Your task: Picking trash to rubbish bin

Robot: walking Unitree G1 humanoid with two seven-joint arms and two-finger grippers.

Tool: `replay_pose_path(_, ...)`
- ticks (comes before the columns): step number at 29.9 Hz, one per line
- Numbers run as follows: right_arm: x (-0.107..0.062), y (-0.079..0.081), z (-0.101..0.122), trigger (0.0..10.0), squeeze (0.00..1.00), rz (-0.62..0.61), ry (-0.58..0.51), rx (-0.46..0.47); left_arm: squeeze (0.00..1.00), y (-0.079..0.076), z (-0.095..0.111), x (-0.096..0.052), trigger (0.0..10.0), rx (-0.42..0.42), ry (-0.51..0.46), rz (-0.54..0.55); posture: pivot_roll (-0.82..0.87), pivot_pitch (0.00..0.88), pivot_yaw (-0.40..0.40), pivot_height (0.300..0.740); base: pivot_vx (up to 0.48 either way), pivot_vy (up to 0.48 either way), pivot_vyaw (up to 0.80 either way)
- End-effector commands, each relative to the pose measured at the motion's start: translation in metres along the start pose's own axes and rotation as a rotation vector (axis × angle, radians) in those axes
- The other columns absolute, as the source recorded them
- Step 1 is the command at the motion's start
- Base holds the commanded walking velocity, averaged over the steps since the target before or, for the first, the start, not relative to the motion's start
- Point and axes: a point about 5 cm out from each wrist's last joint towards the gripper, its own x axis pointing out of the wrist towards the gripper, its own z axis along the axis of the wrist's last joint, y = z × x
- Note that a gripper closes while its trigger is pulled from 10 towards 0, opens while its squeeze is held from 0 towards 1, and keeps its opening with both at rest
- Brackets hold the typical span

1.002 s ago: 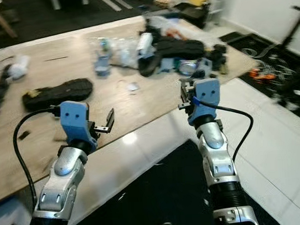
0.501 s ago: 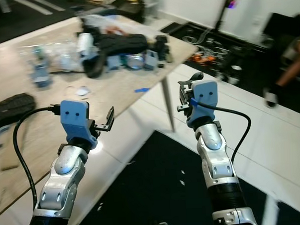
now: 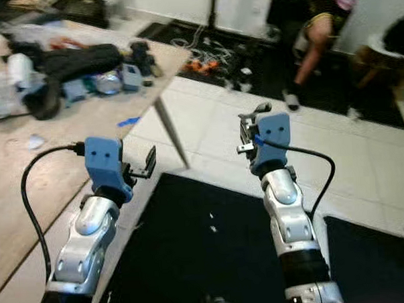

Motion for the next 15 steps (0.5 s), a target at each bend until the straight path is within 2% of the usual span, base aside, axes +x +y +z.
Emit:
replay_pose_path(1,-0.0042,-0.0040,-0.0061,10.0,0.00,-0.008,0.030,-0.008,0.00,-0.0031,-0.0023,-0.0011,10.0,0.006,0.006,-0.006,0.02,0.139,-0.044,0.740,0.000,0.000,-0.80)
replay_pose_path(15,-0.0082,-0.0006,-0.0133,10.0,0.00,-0.001,0.054,-0.007,0.00,-0.0023,-0.0031,-0.0006,10.0,0.028,0.009,-0.026,0.03,0.113,-0.030,0.740,0.000,0.000,-0.80)
